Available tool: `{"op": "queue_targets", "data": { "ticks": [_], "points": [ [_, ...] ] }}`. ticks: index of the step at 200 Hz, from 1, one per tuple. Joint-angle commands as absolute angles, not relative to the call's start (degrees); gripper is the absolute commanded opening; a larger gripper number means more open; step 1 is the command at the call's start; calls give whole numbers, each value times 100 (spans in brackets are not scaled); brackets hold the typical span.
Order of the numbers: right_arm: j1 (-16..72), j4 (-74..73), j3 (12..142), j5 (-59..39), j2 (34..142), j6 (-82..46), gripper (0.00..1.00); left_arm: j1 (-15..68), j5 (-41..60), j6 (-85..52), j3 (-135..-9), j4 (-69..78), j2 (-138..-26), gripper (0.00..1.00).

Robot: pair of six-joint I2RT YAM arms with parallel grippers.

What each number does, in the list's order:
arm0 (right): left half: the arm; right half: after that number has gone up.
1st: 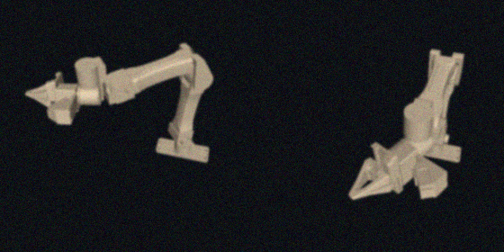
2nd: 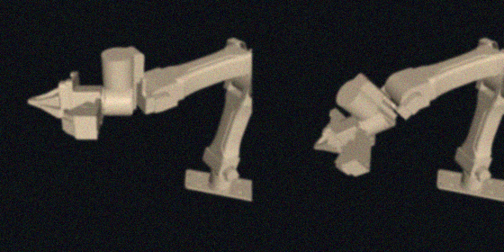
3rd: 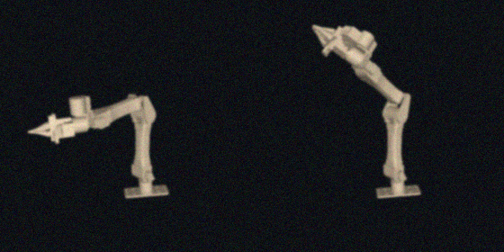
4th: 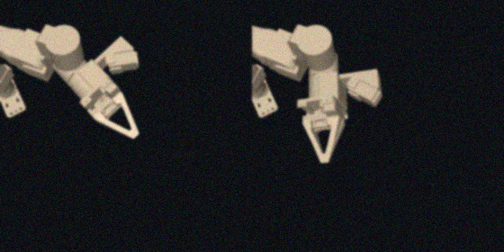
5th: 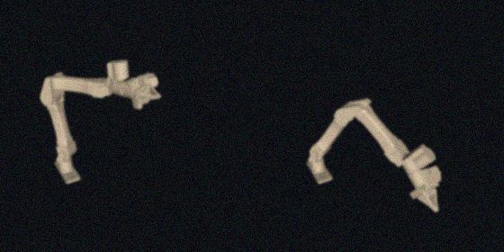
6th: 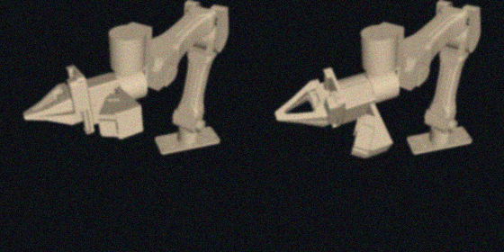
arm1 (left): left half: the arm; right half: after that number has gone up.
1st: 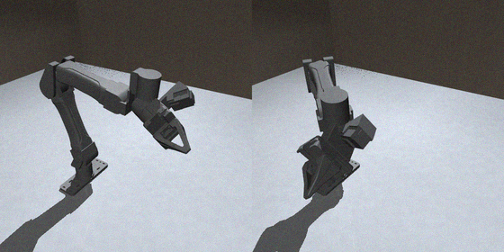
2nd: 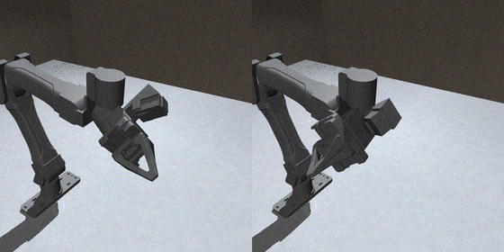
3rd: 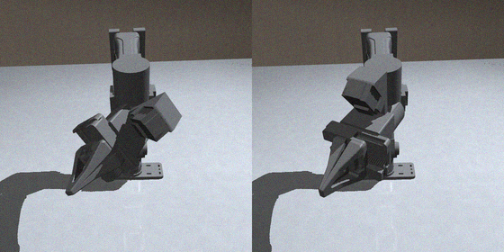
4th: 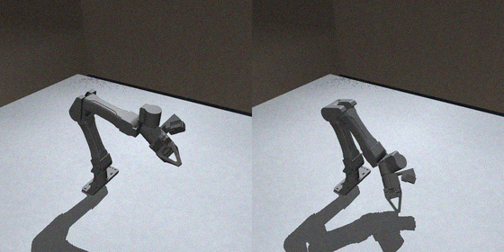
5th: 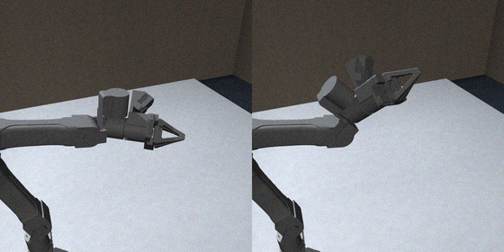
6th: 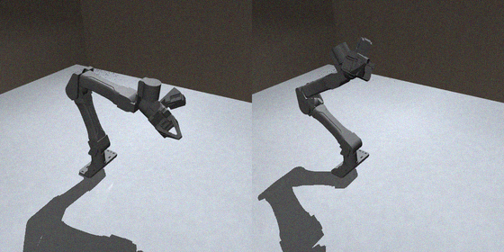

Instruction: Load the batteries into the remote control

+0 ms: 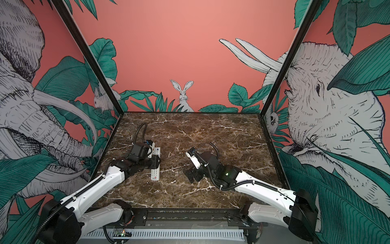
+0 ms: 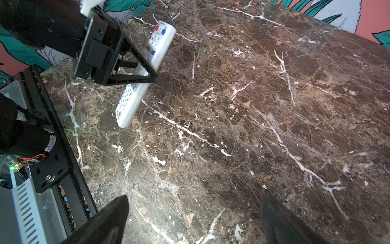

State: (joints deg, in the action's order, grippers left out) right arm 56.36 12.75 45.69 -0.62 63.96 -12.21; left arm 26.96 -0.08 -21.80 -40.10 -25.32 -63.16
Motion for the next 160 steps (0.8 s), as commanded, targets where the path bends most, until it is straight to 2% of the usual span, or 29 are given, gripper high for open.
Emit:
{"op": "queue_targets", "data": {
  "ticks": [1, 160],
  "points": [
    [5629, 1191, 4707, 6, 6409, -1200, 99, 2699, -157, -2109, -3946, -2376, -6399, 13],
    [5605, 1056, 4422, 12, 6216, -1344, 100, 2697, -439, -2171, -4017, -1993, -7608, 17]
  ]
}}
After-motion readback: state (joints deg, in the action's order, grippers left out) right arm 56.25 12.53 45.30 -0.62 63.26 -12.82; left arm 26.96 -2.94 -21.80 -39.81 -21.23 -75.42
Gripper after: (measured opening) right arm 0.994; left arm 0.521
